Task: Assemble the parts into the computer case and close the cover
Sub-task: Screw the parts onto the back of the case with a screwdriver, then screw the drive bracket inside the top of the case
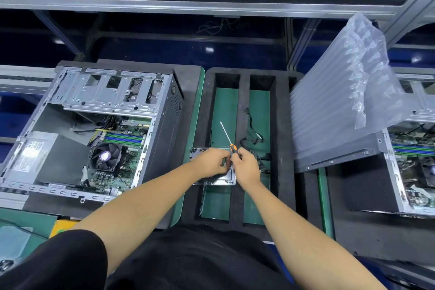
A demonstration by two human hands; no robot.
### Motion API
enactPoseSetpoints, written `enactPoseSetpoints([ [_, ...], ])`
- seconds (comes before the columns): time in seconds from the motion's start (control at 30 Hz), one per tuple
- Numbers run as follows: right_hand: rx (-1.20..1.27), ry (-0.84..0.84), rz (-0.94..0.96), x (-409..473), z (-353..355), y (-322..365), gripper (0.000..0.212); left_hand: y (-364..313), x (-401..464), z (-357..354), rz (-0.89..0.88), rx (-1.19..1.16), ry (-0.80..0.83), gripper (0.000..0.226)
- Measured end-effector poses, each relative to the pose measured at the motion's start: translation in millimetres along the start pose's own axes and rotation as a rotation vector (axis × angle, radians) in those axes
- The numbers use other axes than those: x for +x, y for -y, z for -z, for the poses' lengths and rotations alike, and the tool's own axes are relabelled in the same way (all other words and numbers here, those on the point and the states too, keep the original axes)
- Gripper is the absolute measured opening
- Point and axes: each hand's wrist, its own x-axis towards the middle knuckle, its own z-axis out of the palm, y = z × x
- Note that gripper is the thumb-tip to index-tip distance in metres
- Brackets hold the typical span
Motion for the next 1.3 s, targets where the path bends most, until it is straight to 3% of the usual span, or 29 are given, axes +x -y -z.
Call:
enactPoseSetpoints([
  [0.23, 0.021, -0.002, -0.006, -2, 2, -1, 0.027, -6, 0, -8, 0.020, 0.022, 0.050, 0.012],
  [0.47, 0.096, -0.029, 0.050, -2, 2, 5, 0.033, -10, -5, -4, 0.095, -0.180, 0.005, 0.014],
  [0.6, 0.060, -0.035, 0.123, -2, 6, 26, 0.026, -15, -11, 13, 0.196, -0.442, -0.059, 0.025],
  [0.77, -0.006, -0.048, 0.252, 0, 10, 74, 0.034, -27, -22, 55, 0.323, -1.006, -0.101, 0.027],
  [0.97, 0.078, 0.001, 0.397, -4, 9, 135, 0.033, -9, -51, 110, 0.121, -1.162, -0.314, 0.021],
  [1.17, 0.062, 0.066, 0.483, -21, -15, 200, 0.015, 52, -94, 145, 0.001, -1.351, -0.582, 0.023],
  [1.3, 0.037, 0.022, 0.538, -35, -42, 237, 0.013, 94, -126, 163, -0.032, -1.399, -0.657, 0.027],
])
